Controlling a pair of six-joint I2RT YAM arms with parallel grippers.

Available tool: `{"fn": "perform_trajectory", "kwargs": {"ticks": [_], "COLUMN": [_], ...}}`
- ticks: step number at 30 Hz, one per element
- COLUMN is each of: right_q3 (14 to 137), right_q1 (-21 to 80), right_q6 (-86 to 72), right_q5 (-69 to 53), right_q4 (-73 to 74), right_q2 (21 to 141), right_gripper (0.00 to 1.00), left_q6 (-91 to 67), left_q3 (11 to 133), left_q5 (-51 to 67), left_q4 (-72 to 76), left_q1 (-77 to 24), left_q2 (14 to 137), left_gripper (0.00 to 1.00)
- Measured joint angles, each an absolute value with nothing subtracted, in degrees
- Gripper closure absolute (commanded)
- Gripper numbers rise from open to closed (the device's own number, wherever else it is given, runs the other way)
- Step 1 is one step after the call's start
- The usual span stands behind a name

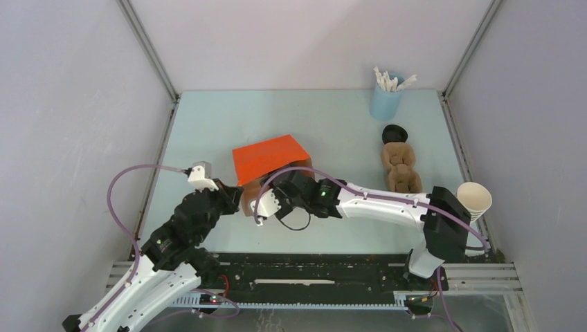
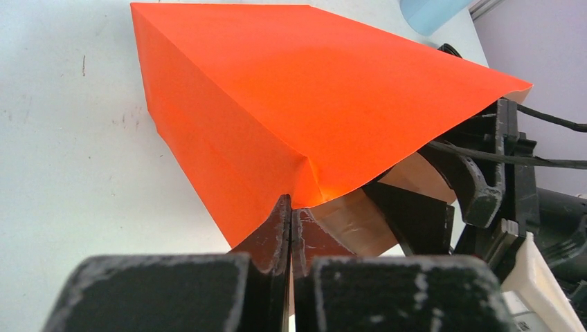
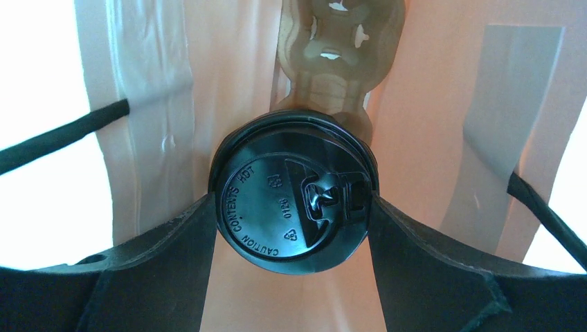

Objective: Pack the takeout coffee

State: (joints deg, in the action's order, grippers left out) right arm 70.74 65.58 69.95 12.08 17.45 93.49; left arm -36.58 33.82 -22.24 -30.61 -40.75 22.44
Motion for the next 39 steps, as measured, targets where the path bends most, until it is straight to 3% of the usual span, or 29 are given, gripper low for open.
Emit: {"fn": "perform_trajectory", "kwargs": {"ticks": [12,39], "right_q3": [70.96,73.67], "right_q1": [63.44,59.09], "right_q6": [70.41,70.83], "right_q5": [16.32,7.53], "right_q4": [12.38,6.48], "right_q2": [98.28,101.34], "right_gripper": [0.53,0.52], "left_q6": [-36.60,-36.47], "left_q3": [33.82,33.82], "left_q5": [-21.76,-19.31], "left_q4": [-30.59,-29.30], "left_q1": [-40.75,-40.75], "left_q2": [22.00,23.57], "left_gripper": [1.00,1.00]}}
